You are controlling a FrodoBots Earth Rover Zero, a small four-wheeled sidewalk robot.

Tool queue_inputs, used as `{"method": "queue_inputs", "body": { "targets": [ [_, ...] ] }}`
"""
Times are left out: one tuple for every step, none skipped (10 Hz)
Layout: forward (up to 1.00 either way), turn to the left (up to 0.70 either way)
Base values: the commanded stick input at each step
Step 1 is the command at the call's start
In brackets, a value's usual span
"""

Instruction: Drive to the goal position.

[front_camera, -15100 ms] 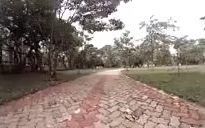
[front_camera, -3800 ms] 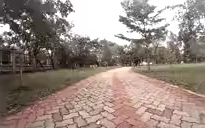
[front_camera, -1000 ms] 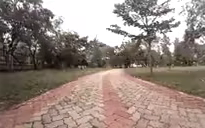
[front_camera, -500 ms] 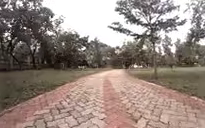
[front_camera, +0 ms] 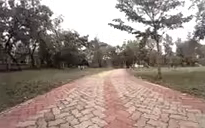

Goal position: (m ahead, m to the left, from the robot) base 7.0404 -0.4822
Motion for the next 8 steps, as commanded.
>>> {"method": "queue_inputs", "body": {
  "targets": [
    [0.70, 0.01],
    [0.70, 0.01],
    [0.70, 0.01],
    [0.70, 0.01],
    [0.70, 0.01],
    [0.70, 0.01],
    [0.70, 0.01],
    [0.70, 0.01]
  ]
}}
